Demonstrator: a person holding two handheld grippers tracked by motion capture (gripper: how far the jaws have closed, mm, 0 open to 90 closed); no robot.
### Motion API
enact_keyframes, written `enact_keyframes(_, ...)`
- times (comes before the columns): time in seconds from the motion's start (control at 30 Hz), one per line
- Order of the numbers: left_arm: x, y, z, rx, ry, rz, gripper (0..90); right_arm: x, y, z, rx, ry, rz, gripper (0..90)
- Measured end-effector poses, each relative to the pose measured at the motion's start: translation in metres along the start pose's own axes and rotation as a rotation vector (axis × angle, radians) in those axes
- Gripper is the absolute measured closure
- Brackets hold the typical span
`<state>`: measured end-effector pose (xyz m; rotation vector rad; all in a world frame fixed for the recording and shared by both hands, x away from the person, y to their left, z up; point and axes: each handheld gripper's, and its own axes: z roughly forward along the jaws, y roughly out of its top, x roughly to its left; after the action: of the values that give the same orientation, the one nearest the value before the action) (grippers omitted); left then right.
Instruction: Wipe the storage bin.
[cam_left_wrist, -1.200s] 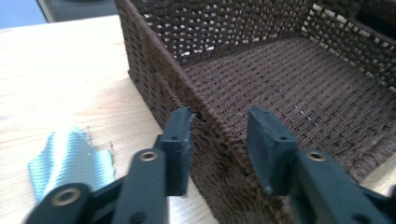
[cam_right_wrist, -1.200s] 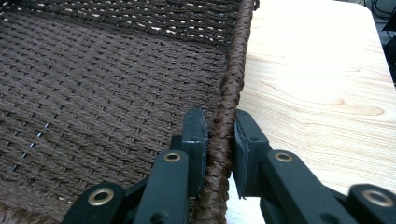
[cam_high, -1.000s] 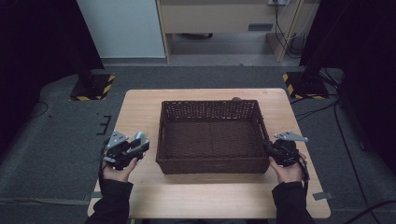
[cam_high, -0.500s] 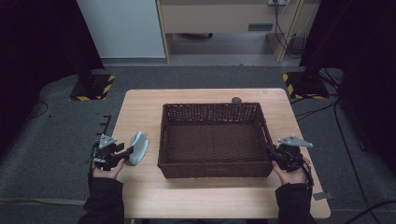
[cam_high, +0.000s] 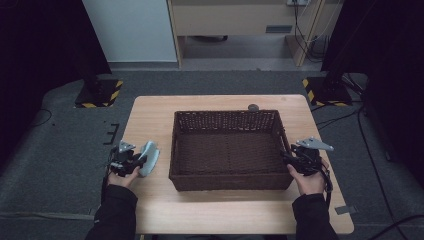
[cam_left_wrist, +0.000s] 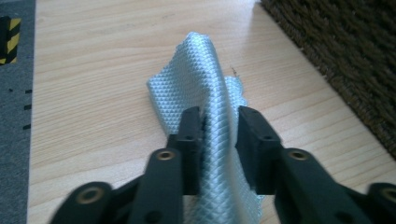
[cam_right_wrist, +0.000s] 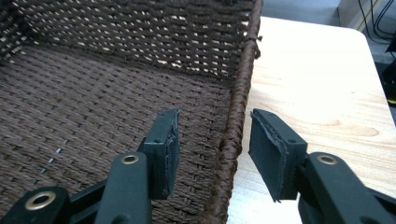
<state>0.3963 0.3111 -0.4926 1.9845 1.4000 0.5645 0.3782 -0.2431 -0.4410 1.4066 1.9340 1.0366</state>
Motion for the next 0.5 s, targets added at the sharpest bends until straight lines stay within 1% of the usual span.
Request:
enact_keyframes(0.03,0.000,0.000,0.000,0.000,0.000,0.000,76.6,0.000,-0.001,0.002,0.005,0.001,-0.001,52.9)
enact_keyframes(0.07,0.000,0.000,0.001,0.006,-0.017,0.004,79.9,0.000,-0.001,0.003,0.006,0.005,0.012,53.3)
enact_keyframes(0.17,-0.001,0.002,-0.001,-0.002,-0.027,-0.007,82.3,-0.001,-0.001,0.004,0.006,0.011,0.013,56.4)
enact_keyframes(0.2,-0.002,0.003,-0.003,-0.018,-0.028,-0.005,82.3,-0.001,-0.001,0.004,0.006,0.011,0.013,56.4)
enact_keyframes(0.23,-0.003,0.007,-0.007,-0.041,-0.044,-0.009,82.6,-0.001,-0.001,0.006,0.014,0.010,0.017,59.5)
enact_keyframes(0.27,-0.003,0.007,-0.007,-0.041,-0.044,-0.009,82.7,-0.001,-0.001,0.006,0.014,0.010,0.017,59.5)
enact_keyframes(0.3,-0.004,0.009,-0.010,-0.063,-0.046,-0.008,82.7,-0.002,-0.001,0.007,0.017,0.007,0.018,61.0)
enact_keyframes(0.33,-0.008,0.016,-0.014,-0.097,-0.056,-0.008,82.7,-0.003,-0.001,0.008,0.027,0.002,0.022,65.2)
enact_keyframes(0.37,-0.009,0.019,-0.016,-0.114,-0.053,-0.003,82.6,-0.003,-0.001,0.009,0.026,-0.002,0.023,67.1)
enact_keyframes(0.4,-0.009,0.019,-0.016,-0.114,-0.053,-0.003,82.7,-0.003,-0.001,0.009,0.026,-0.002,0.023,67.1)
enact_keyframes(0.47,-0.014,0.026,-0.017,-0.133,-0.060,0.010,82.7,-0.003,0.000,0.010,0.034,-0.025,0.015,72.6)
enact_keyframes(0.5,-0.017,0.033,-0.017,-0.149,-0.068,0.017,82.7,-0.002,0.001,0.011,0.038,-0.036,0.016,74.4)
